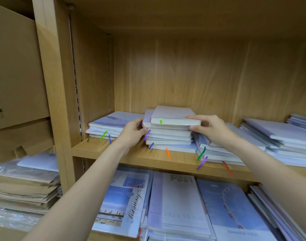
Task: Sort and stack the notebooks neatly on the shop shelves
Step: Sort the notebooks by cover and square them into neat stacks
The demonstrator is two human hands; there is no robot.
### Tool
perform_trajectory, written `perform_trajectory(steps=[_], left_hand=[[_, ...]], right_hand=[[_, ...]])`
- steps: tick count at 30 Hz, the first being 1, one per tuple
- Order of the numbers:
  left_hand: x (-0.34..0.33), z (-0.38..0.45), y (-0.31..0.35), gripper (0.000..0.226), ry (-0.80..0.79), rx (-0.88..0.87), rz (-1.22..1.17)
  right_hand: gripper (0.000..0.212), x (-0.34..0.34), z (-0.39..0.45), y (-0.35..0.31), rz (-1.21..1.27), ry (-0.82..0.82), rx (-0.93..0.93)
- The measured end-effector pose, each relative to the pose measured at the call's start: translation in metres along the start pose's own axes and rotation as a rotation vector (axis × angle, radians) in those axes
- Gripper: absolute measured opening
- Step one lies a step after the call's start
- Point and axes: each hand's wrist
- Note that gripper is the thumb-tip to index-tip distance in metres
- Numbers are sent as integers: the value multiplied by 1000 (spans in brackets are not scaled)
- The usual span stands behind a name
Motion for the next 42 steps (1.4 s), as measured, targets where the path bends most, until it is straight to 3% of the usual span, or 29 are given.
perform_trajectory(steps=[6, 11, 15, 17, 20, 22, 25, 34, 37, 42], left_hand=[[-3, -2, -5, 41, -47, 18, -50], [-3, -16, -13, 50, -77, 186, -173], [-9, -22, -13, 37, -75, 271, -202], [-10, -22, -10, 38, -62, 295, -213], [-6, -24, -7, 44, -70, 347, -367], [-3, -27, -5, 52, -91, 382, -514], [-1, -27, -4, 60, -74, 408, -630], [-11, -27, -3, 67, -106, 350, -495], [-9, -26, 4, 67, -36, 339, -362], [-1, -30, 9, 71, -106, 402, -435]], right_hand=[[41, -17, 21, -11, -83, -33, 30], [62, -14, 17, -13, -338, -138, -24], [45, -22, -7, -20, -543, 79, 374], [37, -29, -12, -24, -569, 48, 475], [44, -41, -16, -28, -573, -199, 406], [50, -49, -16, -25, -575, -245, 382], [53, -55, -17, -25, -560, -224, 370], [57, -46, -27, -19, -568, -152, 322], [57, -47, -27, -17, -556, -144, 321], [57, -47, -29, -15, -524, -129, 324]])
Point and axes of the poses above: each hand's wrist, its own z-axis towards the middle knuckle, its own x-axis out of the back of the hand, y = z × x, and after that the axes turned 8 degrees about x, right-handed
